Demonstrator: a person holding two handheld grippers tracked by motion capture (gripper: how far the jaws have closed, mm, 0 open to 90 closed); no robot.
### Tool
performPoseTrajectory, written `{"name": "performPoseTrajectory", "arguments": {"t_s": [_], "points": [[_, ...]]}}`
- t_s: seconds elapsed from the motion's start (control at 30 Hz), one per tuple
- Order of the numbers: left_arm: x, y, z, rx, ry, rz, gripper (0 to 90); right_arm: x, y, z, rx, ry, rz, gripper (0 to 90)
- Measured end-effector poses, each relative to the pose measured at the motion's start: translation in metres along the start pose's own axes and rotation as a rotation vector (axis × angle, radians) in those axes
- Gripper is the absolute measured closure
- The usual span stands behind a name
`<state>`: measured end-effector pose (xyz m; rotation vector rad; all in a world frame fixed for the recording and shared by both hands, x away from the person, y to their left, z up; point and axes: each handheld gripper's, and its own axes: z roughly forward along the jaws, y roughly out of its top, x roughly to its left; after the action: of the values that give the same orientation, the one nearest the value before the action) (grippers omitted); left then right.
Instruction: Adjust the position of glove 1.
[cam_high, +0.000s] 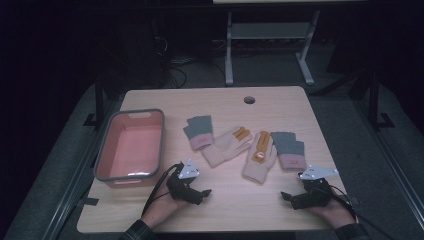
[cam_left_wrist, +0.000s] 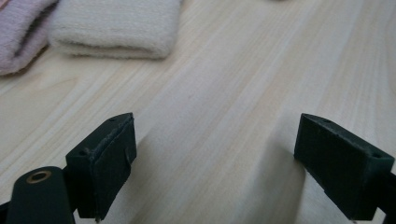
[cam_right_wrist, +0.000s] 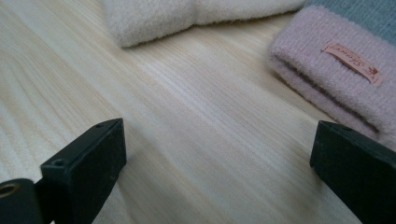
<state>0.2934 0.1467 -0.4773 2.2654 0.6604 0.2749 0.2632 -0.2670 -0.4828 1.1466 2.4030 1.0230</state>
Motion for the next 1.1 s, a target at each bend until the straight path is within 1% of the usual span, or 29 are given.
{"name": "performPoseTrajectory", "arguments": {"t_s": [0.03, 0.07, 0.13, 0.17, 0.23, 0.4, 0.43, 0.6, 0.63, 0.67, 0.7, 0.73, 0.77, 0.83, 0.87, 0.97, 1.03, 1.07, 1.1], "points": [[0.001, 0.0, -0.001, 0.0, -0.01, 0.01, 12.2, 0.0, 0.0, 0.0, 0.0, 0.0, 0.001, 3.0], [0.001, 0.0, -0.001, 0.0, -0.01, 0.01, 12.2, 0.0, 0.0, 0.0, 0.0, 0.0, 0.001, 3.0], [0.002, -0.002, -0.002, -0.001, -0.03, 0.029, 12.2, 0.0, 0.0, 0.0, 0.0, 0.0, 0.0, 3.0], [0.002, -0.002, -0.002, -0.001, -0.03, 0.029, 12.2, 0.0, 0.0, 0.0, 0.0, 0.0, 0.0, 3.0], [0.003, -0.003, -0.004, 0.0, -0.041, 0.042, 12.2, 0.0, 0.0, 0.0, 0.0, 0.0, 0.001, 3.0], [0.001, -0.005, -0.006, 0.0, -0.045, 0.04, 12.2, 0.0, 0.0, 0.0, 0.001, 0.0, -0.001, 3.1], [0.001, -0.006, -0.007, 0.003, -0.046, 0.048, 12.2, 0.0, 0.0, 0.0, 0.0, 0.0, -0.002, 3.4], [0.001, -0.004, -0.007, 0.015, -0.048, 0.046, 12.3, 0.0, 0.0, 0.0, -0.003, 0.006, -0.01, 3.7], [0.002, -0.002, -0.007, 0.025, -0.047, 0.038, 12.9, -0.001, 0.0, 0.0, -0.002, 0.009, -0.019, 3.7], [0.002, -0.002, -0.007, 0.025, -0.047, 0.038, 13.1, -0.001, 0.0, 0.0, -0.002, 0.01, -0.019, 3.7], [0.002, 0.002, -0.006, 0.037, -0.058, 0.023, 13.2, 0.0, 0.0, 0.0, -0.002, 0.01, -0.019, 3.7], [0.002, 0.002, -0.006, 0.037, -0.058, 0.023, 13.2, -0.001, 0.0, 0.0, -0.002, 0.01, -0.019, 3.7], [0.003, 0.006, -0.006, 0.048, -0.048, 0.033, 13.2, -0.001, 0.0, 0.0, -0.002, 0.01, -0.018, 3.6], [0.003, 0.009, -0.005, 0.045, -0.047, 0.037, 13.4, -0.001, 0.0, 0.0, -0.002, 0.01, -0.019, 3.6], [0.003, 0.013, -0.005, 0.043, -0.046, 0.034, 13.7, -0.001, 0.0, 0.0, -0.002, 0.01, -0.019, 3.4], [0.005, 0.018, -0.005, 0.045, -0.051, 0.016, 13.8, -0.001, 0.0, 0.0, -0.001, 0.011, -0.019, 3.3], [0.007, 0.02, -0.004, 0.043, -0.053, 0.016, 14.1, -0.001, 0.0, 0.0, -0.001, 0.011, -0.019, 3.3], [0.009, 0.024, -0.003, 0.046, -0.051, 0.016, 15.2, -0.001, 0.0, 0.0, -0.001, 0.011, -0.019, 3.3], [0.009, 0.024, -0.003, 0.046, -0.051, 0.016, 17.4, -0.001, 0.0, 0.0, -0.001, 0.011, -0.019, 3.3]]}}
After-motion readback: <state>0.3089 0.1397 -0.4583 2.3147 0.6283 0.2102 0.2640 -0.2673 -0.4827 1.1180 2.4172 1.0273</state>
